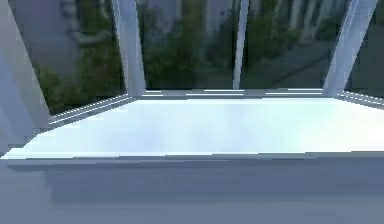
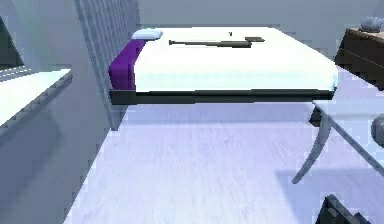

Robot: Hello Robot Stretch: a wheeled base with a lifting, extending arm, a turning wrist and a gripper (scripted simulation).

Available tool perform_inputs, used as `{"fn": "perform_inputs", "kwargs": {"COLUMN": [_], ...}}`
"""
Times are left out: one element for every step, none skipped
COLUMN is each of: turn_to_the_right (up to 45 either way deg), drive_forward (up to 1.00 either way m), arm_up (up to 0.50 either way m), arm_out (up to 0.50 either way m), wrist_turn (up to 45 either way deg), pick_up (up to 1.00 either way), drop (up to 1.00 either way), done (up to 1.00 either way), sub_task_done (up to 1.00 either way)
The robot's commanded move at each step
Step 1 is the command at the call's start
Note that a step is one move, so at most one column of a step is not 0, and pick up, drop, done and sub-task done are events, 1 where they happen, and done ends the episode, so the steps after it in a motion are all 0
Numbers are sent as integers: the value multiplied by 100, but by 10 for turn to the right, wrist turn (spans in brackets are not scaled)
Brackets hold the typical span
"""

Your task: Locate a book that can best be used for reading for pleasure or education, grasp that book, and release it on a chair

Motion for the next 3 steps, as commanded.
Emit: {"fn": "perform_inputs", "kwargs": {"turn_to_the_right": [0, 450, 450], "drive_forward": [15, 0, 0], "arm_up": [0, 0, 0], "arm_out": [0, 0, 0], "wrist_turn": [0, 0, 0], "pick_up": [0, 0, 0], "drop": [0, 0, 0], "done": [0, 0, 0], "sub_task_done": [0, 0, 0]}}
